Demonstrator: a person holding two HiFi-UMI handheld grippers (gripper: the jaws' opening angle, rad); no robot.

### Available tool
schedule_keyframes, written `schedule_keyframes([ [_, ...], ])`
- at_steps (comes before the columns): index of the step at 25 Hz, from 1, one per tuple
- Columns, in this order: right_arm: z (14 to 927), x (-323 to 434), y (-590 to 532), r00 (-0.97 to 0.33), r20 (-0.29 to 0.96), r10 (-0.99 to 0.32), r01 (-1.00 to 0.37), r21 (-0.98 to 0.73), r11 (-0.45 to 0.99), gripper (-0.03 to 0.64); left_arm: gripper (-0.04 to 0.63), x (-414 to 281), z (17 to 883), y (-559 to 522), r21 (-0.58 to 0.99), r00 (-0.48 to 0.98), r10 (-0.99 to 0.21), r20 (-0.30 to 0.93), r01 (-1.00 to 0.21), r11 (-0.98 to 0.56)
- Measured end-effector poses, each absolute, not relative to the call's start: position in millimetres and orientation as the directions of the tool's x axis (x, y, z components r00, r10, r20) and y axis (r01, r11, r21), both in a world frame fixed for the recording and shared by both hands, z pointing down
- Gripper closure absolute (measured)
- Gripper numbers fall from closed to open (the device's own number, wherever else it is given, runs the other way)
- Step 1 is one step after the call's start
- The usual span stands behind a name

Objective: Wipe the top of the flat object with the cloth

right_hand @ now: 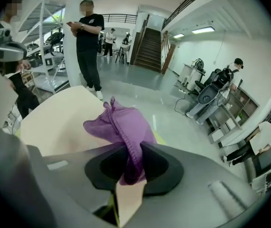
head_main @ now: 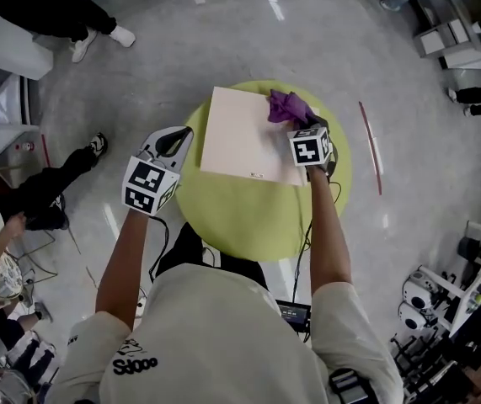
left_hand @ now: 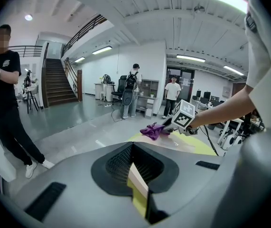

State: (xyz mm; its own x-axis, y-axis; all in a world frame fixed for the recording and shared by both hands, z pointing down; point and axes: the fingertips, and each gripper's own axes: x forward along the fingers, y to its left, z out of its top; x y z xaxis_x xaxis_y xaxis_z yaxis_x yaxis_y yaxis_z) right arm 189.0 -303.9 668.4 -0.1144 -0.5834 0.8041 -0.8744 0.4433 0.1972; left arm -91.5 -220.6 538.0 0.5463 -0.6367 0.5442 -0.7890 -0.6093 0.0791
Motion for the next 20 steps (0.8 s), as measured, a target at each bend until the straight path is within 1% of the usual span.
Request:
schedule_keyframes([
  [9,664.8,119.3,-305.4,-0.171,0.811,-0.560,-0.807,0.211,0.552,0.532,0.591,-126.7,537.9,-203.7,0.083,0.525,-0.656,0.542,-0.810,-0.580],
  [15,663.2,62.9,-314.9,-0.259,0.801,-0.540,-0.750,0.185,0.635,0.531,0.591,-131.6,540.3,-201.6,0.091,0.517,-0.658,0.548,-0.818,-0.567],
  [20,663.3,17.5,-317.4,-0.300,0.796,-0.526,-0.714,0.179,0.677,0.531,0.591,-150.0,538.5,-197.6,0.092,0.504,-0.670,0.546,-0.830,-0.550],
])
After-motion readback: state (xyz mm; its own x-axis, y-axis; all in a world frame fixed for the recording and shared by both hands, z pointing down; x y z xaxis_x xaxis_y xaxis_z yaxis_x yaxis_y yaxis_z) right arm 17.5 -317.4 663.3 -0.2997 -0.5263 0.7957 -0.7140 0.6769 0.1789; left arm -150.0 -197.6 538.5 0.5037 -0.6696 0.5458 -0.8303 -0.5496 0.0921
